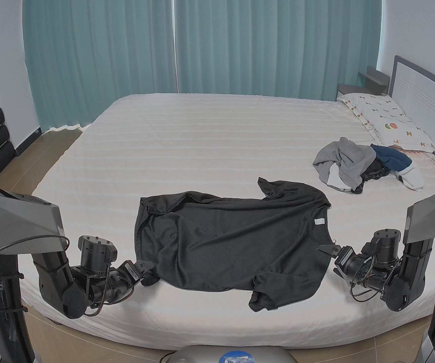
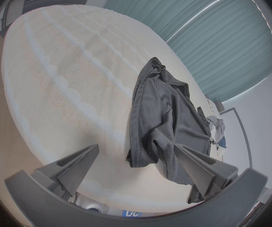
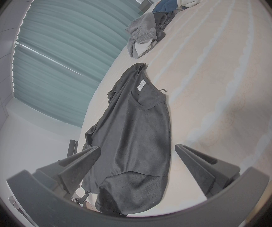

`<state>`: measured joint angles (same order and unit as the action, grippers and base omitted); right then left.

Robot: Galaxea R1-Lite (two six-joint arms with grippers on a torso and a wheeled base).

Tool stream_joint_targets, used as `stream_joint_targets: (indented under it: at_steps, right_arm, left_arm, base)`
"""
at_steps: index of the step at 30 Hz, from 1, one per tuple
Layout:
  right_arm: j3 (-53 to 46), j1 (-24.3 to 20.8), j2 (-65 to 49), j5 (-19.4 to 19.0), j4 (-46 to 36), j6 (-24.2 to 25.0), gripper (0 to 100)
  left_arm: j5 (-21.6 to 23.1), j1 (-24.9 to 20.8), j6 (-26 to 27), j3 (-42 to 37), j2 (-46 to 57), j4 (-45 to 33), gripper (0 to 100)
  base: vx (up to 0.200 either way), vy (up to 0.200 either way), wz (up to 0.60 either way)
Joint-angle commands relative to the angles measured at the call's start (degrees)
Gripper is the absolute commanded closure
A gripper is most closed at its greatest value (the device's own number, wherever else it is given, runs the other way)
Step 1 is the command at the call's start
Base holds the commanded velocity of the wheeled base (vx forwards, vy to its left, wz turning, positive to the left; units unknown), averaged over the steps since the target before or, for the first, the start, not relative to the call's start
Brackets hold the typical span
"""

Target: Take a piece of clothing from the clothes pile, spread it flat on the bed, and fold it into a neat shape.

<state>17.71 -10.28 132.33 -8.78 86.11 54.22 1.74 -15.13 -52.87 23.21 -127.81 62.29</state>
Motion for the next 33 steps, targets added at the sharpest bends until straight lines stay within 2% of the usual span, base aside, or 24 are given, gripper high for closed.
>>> stream_joint_targets:
  at_steps: [1, 5, 10, 17, 19, 20, 27, 33]
  right_arm:
    - [-0.1, -0.1, 0.4, 0.0, 0.0, 0.0, 0]
    - [-0.1, -0.1, 0.5, 0.0, 0.5, 0.0, 0]
    - [-0.1, -0.4, 0.5, 0.0, 0.8, 0.0, 0]
    - [-0.1, -1.1, 0.5, 0.3, 1.6, 0.0, 0]
    - [-0.1, -1.1, 0.6, 0.2, 1.6, 0.0, 0]
    - [-0.1, -1.1, 0.6, 0.2, 1.6, 0.0, 0]
    - [-0.1, -0.9, 0.6, 0.2, 1.6, 0.0, 0]
    - [-0.1, -0.8, 0.5, 0.2, 1.6, 0.0, 0]
  left_arm:
    - [0.0, -0.1, -0.1, 0.0, -0.9, 0.0, 0]
    - [-0.1, -0.1, -0.4, 0.5, -0.9, 0.1, 0]
    - [-0.2, -1.1, -3.2, 2.6, -0.9, 0.1, 0]
    - [-0.3, -1.8, -3.6, 3.2, -1.2, 0.0, 0]
    - [-1.6, -2.5, -3.5, 2.8, -1.5, 0.0, 0]
    - [-2.3, -2.9, -3.3, 2.7, -1.9, 0.0, 100]
    - [-3.7, -3.3, -2.9, 1.7, -2.3, 0.5, 100]
    - [-3.6, -3.2, -0.3, 0.2, -2.2, 0.5, 100]
  base:
    - [0.000, 0.000, 0.00]
    - [0.000, 0.000, 0.00]
    - [0.000, 0.000, 0.00]
    - [0.000, 0.000, 0.00]
    - [0.000, 0.000, 0.00]
    - [0.000, 0.000, 0.00]
    - [0.000, 0.000, 0.00]
    - [0.000, 0.000, 0.00]
